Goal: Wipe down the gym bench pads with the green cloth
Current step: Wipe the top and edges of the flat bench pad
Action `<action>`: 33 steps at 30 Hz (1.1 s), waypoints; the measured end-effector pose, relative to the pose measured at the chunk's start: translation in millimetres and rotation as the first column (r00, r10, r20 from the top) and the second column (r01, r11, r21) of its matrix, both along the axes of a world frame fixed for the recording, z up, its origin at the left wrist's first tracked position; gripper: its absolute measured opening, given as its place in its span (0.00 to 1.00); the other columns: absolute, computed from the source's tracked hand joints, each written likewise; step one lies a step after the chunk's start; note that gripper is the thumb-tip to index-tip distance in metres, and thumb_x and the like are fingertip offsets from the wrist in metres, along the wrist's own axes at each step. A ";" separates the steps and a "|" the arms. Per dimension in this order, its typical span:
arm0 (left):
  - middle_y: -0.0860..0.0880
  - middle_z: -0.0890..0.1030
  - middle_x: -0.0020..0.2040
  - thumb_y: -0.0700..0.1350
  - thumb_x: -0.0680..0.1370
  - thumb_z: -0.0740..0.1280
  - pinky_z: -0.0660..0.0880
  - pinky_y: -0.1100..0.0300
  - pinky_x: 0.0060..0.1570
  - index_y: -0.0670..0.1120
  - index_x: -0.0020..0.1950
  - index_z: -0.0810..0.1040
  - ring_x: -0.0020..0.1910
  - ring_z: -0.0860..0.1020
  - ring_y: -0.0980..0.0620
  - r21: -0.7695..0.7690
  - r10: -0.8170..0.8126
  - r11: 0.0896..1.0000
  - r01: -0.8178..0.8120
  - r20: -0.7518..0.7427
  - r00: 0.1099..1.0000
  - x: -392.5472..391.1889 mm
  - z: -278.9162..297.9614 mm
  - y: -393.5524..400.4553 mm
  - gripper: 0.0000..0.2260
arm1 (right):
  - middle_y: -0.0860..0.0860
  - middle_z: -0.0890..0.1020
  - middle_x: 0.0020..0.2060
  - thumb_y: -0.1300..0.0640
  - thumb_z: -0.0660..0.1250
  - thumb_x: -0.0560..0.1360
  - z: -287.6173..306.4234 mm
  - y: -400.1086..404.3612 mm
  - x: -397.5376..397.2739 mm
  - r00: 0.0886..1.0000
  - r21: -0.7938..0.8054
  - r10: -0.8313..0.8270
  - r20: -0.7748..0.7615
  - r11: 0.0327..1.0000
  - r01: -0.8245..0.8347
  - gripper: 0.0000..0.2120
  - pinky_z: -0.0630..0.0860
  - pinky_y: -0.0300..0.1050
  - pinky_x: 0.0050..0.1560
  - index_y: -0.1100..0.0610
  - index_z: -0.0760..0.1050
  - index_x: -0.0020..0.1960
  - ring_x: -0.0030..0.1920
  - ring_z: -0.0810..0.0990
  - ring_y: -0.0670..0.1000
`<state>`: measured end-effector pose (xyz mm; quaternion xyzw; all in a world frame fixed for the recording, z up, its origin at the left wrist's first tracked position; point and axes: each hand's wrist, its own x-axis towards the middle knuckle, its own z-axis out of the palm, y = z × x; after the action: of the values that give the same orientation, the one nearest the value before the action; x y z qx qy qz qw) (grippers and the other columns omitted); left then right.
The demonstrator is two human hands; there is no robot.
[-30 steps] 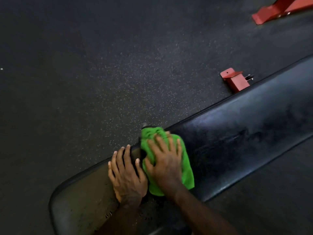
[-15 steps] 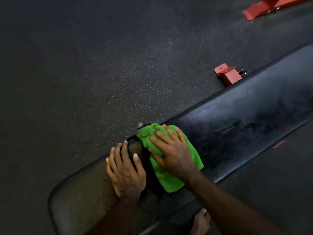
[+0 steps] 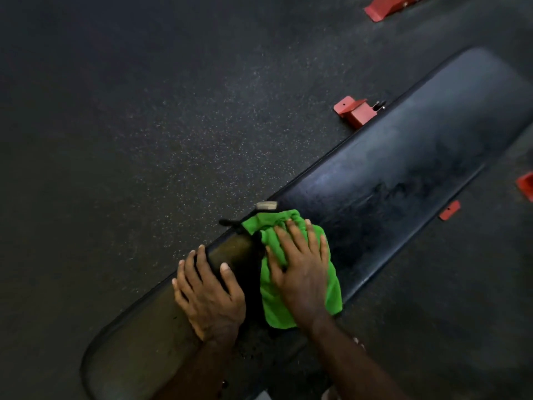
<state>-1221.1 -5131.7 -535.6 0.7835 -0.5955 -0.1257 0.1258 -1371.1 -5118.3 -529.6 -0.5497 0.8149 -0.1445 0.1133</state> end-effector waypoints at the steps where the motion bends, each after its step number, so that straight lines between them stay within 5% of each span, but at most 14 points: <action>1: 0.44 0.69 0.76 0.56 0.81 0.56 0.56 0.39 0.77 0.47 0.78 0.66 0.78 0.63 0.42 0.010 -0.010 1.000 0.010 0.002 1.000 0.5 -0.3 0.5 0.27 | 0.48 0.72 0.76 0.40 0.62 0.80 0.6 7.5 13.6 0.998 0.014 -0.056 0.008 0.998 0.056 0.24 0.56 0.64 0.80 0.44 0.73 0.74 0.81 0.60 0.57; 7: 0.43 0.68 0.76 0.59 0.80 0.57 0.55 0.39 0.77 0.45 0.79 0.65 0.78 0.63 0.41 0.018 -0.071 0.997 0.070 0.022 0.997 4.7 -0.2 2.4 0.30 | 0.47 0.70 0.78 0.38 0.60 0.81 -1.7 30.2 3.1 0.927 0.035 0.368 -0.071 0.930 -0.366 0.25 0.62 0.65 0.77 0.42 0.70 0.76 0.82 0.59 0.56; 11: 0.43 0.68 0.77 0.61 0.81 0.56 0.53 0.39 0.78 0.45 0.80 0.64 0.79 0.61 0.41 0.024 -0.082 0.996 0.082 -0.001 0.997 3.9 -0.1 2.5 0.31 | 0.49 0.71 0.77 0.38 0.61 0.80 -0.5 32.6 15.4 0.991 0.032 -0.133 -0.010 0.991 0.133 0.25 0.57 0.64 0.79 0.44 0.72 0.75 0.81 0.60 0.58; 12: 0.43 0.68 0.78 0.61 0.81 0.57 0.53 0.39 0.78 0.45 0.80 0.64 0.79 0.61 0.41 0.022 -0.088 0.996 0.088 -0.004 0.996 5.0 -0.9 3.7 0.31 | 0.49 0.71 0.77 0.38 0.61 0.80 -1.8 38.0 29.2 0.990 0.037 -0.136 -0.021 0.990 0.137 0.25 0.56 0.65 0.79 0.44 0.72 0.75 0.82 0.59 0.58; 17: 0.46 0.67 0.79 0.58 0.80 0.58 0.50 0.39 0.79 0.48 0.81 0.64 0.81 0.60 0.44 0.002 -0.169 0.986 0.169 -0.015 0.985 9.5 -3.2 5.7 0.31 | 0.48 0.72 0.76 0.41 0.63 0.79 -6.5 57.2 19.3 0.935 -0.022 0.345 -0.087 0.937 -0.348 0.25 0.62 0.66 0.77 0.44 0.72 0.75 0.81 0.61 0.57; 18: 0.47 0.66 0.80 0.59 0.80 0.58 0.50 0.40 0.79 0.49 0.81 0.64 0.81 0.59 0.45 -0.006 -0.202 0.979 0.201 -0.037 0.979 9.5 -2.3 5.3 0.30 | 0.48 0.72 0.76 0.41 0.64 0.79 -7.7 56.7 11.8 0.952 -0.033 0.289 -0.100 0.955 -0.293 0.25 0.62 0.65 0.76 0.45 0.73 0.74 0.80 0.62 0.58; 20: 0.48 0.65 0.81 0.59 0.82 0.58 0.54 0.41 0.79 0.49 0.81 0.64 0.81 0.59 0.47 -0.036 -0.334 0.943 0.332 -0.087 0.939 9.4 0.3 9.1 0.29 | 0.50 0.73 0.76 0.40 0.64 0.79 -7.0 61.1 10.9 0.996 -0.058 -0.080 -0.041 0.995 0.077 0.24 0.60 0.65 0.77 0.46 0.75 0.73 0.79 0.64 0.59; 22: 0.47 0.64 0.81 0.58 0.82 0.59 0.57 0.43 0.79 0.49 0.81 0.65 0.82 0.59 0.46 -0.097 -0.532 0.846 0.524 -0.115 0.839 11.2 3.9 17.6 0.28 | 0.52 0.72 0.76 0.40 0.63 0.80 -2.3 71.6 37.7 0.926 -0.043 -0.376 0.018 0.925 0.377 0.24 0.57 0.66 0.79 0.47 0.75 0.73 0.80 0.62 0.61; 26: 0.47 0.59 0.83 0.54 0.84 0.55 0.61 0.42 0.77 0.48 0.82 0.64 0.82 0.58 0.46 -0.117 -0.770 0.638 0.761 -0.121 0.627 34.2 2.5 44.6 0.26 | 0.51 0.68 0.79 0.40 0.59 0.81 -4.4 112.4 75.6 0.994 0.000 -0.075 0.081 0.997 0.075 0.26 0.54 0.69 0.79 0.44 0.70 0.77 0.83 0.53 0.59; 28: 0.48 0.57 0.84 0.57 0.83 0.55 0.62 0.42 0.77 0.47 0.83 0.61 0.83 0.56 0.47 -0.075 -0.775 0.629 0.774 -0.135 0.617 45.1 2.6 53.6 0.29 | 0.51 0.66 0.79 0.41 0.60 0.79 -7.1 125.0 61.2 0.997 -0.023 0.066 0.039 0.998 -0.065 0.27 0.57 0.72 0.77 0.44 0.68 0.78 0.83 0.52 0.60; 31: 0.49 0.56 0.84 0.62 0.81 0.56 0.60 0.46 0.77 0.47 0.84 0.56 0.83 0.55 0.47 -0.035 -0.750 0.660 0.750 -0.096 0.655 46.0 6.1 55.7 0.35 | 0.51 0.60 0.82 0.38 0.61 0.80 -11.4 109.1 38.1 0.982 -0.061 -0.187 0.039 0.980 0.189 0.28 0.53 0.74 0.77 0.43 0.67 0.78 0.83 0.52 0.62; 33: 0.49 0.54 0.85 0.64 0.81 0.56 0.58 0.47 0.77 0.49 0.85 0.54 0.83 0.55 0.47 0.001 -0.752 0.658 0.753 -0.042 0.657 42.7 2.8 57.4 0.36 | 0.53 0.57 0.83 0.40 0.64 0.81 -13.3 97.4 41.1 0.861 -0.084 -0.483 0.157 0.862 0.499 0.28 0.53 0.71 0.77 0.45 0.68 0.79 0.83 0.52 0.62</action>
<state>-1178.4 -5074.3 -532.8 0.4657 -0.8624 -0.1870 0.0665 -1330.0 -5020.9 -542.9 -0.3187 0.9086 -0.2537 0.0921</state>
